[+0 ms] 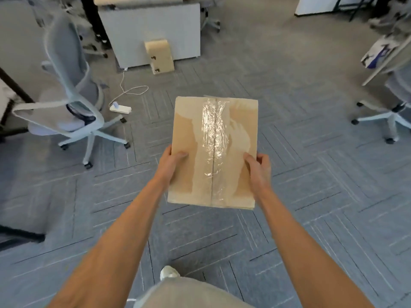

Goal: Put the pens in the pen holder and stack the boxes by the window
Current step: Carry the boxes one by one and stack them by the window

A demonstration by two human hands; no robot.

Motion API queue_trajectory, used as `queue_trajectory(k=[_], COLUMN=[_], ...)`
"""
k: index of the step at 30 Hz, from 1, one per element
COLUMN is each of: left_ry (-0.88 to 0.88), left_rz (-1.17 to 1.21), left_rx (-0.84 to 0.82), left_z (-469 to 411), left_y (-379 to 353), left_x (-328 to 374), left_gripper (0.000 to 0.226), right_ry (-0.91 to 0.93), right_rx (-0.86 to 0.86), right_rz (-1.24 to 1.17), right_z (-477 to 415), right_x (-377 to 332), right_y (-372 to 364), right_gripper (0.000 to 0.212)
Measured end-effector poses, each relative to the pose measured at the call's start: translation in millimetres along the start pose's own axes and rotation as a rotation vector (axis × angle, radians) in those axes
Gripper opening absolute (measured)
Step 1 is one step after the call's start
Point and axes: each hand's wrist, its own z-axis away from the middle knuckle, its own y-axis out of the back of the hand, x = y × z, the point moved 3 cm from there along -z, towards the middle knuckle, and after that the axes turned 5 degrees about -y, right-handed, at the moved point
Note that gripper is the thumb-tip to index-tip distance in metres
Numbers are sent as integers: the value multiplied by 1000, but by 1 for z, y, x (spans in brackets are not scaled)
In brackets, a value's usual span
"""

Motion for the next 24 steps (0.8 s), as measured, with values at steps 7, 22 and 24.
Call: queue_trajectory(k=[7,22,24], left_ry=[-6,61,72], left_rz=[36,260,324], left_rx=[168,890,1012], left_z=[-40,25,60], left_y=[110,268,285], left_x=[12,-33,-50], left_gripper=[40,49,42], right_ry=[-10,-59,-55], right_rx=[-185,-885,-989], right_rz=[57,431,504], right_z=[-18,0,32], right_x=[-15,-2,11], right_y=[-135,-378,-404], right_gripper=[33,32,32])
